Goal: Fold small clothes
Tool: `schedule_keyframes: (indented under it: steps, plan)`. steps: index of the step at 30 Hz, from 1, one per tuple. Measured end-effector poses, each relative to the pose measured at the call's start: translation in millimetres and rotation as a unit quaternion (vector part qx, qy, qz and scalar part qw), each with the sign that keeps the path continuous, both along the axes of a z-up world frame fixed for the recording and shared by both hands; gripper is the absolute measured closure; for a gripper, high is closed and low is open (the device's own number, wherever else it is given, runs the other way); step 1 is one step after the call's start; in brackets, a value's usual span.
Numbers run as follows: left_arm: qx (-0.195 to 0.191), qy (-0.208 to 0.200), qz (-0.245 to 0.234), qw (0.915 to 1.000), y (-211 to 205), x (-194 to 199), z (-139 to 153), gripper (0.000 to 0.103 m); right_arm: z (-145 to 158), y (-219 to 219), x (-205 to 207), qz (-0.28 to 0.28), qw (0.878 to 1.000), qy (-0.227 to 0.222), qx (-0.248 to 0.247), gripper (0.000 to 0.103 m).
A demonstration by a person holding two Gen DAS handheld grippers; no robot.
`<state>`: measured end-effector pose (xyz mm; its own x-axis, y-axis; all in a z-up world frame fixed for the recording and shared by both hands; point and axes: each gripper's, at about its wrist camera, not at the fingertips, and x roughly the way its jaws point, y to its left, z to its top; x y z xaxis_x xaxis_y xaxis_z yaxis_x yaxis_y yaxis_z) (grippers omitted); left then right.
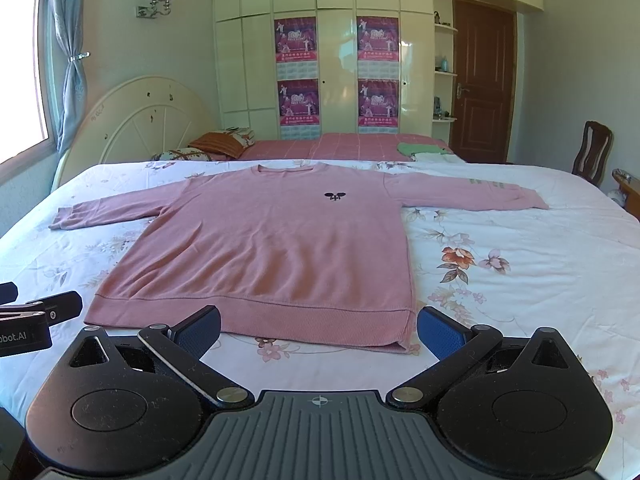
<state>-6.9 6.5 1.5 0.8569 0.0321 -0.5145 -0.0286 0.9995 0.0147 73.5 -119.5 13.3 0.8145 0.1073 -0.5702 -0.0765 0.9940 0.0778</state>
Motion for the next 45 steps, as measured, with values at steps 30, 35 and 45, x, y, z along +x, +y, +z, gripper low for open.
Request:
schedule_keyframes:
  steps: [30, 35, 45]
  plan:
    - [-0.001, 0.004, -0.001, 1.0000, 1, 0, -1, 0.000, -1, 2, 2, 0.002, 1.000, 0.002, 0.001, 0.000]
    - [0.003, 0.003, -0.004, 1.0000, 0, -1, 0, 0.000, -2, 2, 2, 0.003, 1.000, 0.002, 0.001, 0.000]
    - [-0.067, 0.011, -0.051, 0.9964, -6, 40, -5, 0.000, 2, -25, 16, -0.047, 0.999, -0.019, -0.006, 0.000]
